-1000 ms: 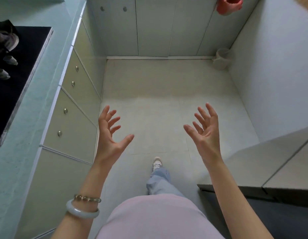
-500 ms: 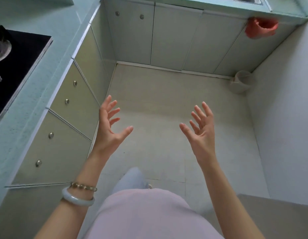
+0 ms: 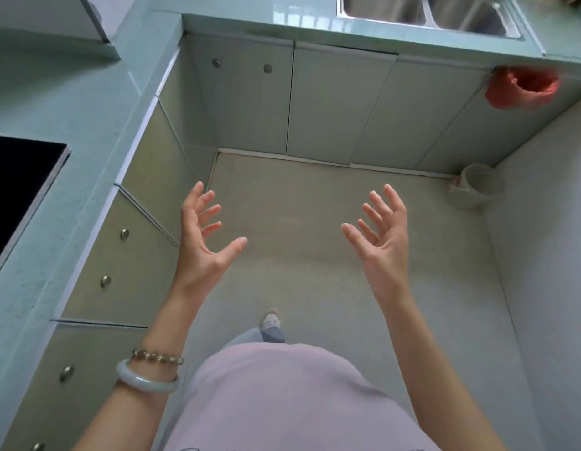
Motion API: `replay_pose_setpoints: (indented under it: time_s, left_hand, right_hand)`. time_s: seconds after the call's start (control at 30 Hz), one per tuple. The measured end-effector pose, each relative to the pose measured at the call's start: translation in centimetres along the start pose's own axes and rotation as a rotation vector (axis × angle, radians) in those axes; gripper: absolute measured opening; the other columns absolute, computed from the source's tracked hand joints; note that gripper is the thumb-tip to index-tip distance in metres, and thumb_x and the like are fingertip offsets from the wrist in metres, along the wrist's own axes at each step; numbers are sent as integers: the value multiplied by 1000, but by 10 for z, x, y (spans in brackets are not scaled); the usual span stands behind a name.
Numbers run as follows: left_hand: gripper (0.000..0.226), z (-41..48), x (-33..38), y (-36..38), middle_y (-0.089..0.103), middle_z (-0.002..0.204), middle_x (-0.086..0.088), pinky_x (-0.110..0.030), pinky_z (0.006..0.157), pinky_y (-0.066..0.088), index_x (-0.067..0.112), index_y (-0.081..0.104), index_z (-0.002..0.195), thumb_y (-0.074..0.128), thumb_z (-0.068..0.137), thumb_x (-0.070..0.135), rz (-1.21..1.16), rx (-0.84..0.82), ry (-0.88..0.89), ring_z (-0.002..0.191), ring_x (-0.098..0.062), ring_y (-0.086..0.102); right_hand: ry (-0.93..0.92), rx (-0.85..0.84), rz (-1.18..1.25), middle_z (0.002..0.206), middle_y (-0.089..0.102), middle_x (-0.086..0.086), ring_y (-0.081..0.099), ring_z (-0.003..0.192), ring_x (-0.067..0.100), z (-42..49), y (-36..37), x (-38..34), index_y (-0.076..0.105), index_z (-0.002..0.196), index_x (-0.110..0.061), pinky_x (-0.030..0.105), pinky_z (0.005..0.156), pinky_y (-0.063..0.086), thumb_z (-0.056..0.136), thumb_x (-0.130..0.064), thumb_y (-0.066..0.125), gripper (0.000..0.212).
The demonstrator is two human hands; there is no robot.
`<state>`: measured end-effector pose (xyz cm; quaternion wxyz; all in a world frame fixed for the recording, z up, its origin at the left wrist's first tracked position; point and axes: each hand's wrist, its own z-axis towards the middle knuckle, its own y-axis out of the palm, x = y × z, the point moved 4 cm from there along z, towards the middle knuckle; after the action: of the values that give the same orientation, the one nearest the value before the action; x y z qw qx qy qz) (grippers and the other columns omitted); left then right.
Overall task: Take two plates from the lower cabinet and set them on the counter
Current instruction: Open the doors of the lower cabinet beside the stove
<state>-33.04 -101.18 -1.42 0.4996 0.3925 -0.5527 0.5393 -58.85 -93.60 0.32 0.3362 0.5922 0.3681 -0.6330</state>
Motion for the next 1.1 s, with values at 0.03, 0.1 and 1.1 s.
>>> replay_pose_setpoints:
  time_s: [0.03, 0.1, 1.1]
  left_hand:
    - [96, 16, 1, 2, 39, 143, 1, -25, 101, 41, 25, 21, 148, 73, 68, 10, 2, -5, 3, 125, -8, 48]
    - [96, 53, 1, 8, 39, 144, 0, -25, 102, 41, 24, 21, 148, 73, 68, 10, 6, -24, 5, 125, -8, 48]
    - [92, 403, -15, 141, 37, 146, -3, -25, 103, 41, 24, 22, 147, 72, 71, 9, -1, 406, -127, 127, -8, 47]
  right_hand:
    - [-5, 18, 2, 143, 45, 0, 49, 128, 8, 15, 4, -3, 32, 143, -28, 37, 108, 42, 78, -10, 72, 78]
    - [-7, 32, 9, 143, 45, 0, 49, 127, 7, 50, 12, -7, 33, 143, -28, 36, 107, 43, 78, -11, 72, 78]
    - [45, -389, -46, 144, 45, -2, 49, 127, 6, 517, 59, 14, 34, 143, -28, 34, 106, 44, 82, -9, 73, 76]
